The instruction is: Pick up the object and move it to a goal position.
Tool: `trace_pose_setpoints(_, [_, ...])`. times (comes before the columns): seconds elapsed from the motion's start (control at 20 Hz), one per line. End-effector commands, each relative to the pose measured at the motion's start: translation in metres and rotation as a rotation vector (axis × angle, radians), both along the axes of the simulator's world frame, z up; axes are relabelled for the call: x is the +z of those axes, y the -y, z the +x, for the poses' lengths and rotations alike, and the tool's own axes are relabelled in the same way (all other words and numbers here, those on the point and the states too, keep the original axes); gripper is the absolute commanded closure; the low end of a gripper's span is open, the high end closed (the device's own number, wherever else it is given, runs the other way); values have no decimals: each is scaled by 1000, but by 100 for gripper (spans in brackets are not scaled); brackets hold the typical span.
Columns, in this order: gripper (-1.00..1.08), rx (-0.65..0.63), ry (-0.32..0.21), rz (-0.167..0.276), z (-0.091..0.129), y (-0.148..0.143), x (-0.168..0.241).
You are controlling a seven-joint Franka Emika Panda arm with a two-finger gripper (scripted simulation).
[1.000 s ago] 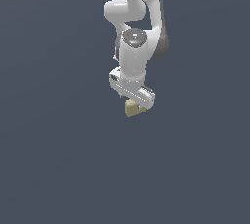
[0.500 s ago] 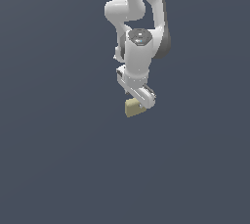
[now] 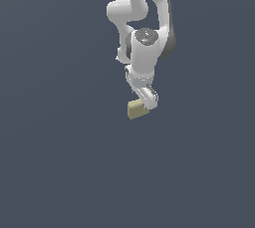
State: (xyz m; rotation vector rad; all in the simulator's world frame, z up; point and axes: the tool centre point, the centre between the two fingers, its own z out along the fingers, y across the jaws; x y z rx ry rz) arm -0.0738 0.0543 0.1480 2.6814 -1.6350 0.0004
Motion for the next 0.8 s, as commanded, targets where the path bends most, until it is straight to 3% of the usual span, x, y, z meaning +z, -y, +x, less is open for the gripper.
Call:
trace_pose_setpoints(0.0, [-92, -37, 0, 0, -3, -2, -1])
trace_pose_setpoints(0.75, [-92, -94, 0, 1, -8, -5, -7])
